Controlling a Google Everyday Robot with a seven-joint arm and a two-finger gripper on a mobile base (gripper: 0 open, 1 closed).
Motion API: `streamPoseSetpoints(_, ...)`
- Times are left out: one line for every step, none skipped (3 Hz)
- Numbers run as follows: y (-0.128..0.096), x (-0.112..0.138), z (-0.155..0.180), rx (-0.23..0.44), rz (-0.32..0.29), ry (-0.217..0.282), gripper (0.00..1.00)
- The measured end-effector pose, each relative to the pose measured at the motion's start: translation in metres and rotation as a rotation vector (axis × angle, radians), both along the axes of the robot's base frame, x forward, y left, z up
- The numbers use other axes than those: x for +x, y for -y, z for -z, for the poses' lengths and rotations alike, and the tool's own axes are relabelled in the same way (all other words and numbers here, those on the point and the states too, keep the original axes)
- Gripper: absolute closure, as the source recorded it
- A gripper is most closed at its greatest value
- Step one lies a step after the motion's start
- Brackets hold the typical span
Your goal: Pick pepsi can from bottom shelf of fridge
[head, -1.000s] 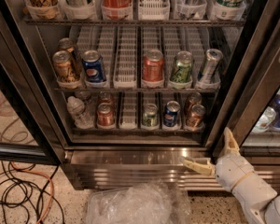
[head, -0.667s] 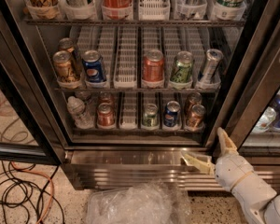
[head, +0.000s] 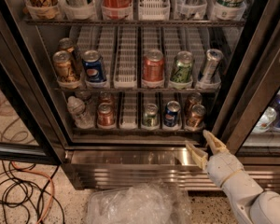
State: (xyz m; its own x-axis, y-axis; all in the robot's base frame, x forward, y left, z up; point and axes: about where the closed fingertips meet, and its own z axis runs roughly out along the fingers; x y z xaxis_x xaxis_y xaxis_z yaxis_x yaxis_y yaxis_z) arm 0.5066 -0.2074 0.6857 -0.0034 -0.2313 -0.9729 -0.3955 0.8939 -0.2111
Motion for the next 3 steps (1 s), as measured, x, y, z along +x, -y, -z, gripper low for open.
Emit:
streamPoseSetpoints(0.001, 0.038, 0.015, 0.012, 0.059, 0.042, 0.21)
streamPoseSetpoints(0.001, 0.039, 0.023, 0.031, 0.063, 0.035, 0.01)
streamPoseSetpoints(0.002, 0.036, 0.029, -0.039, 0.074, 0.063, 0.23)
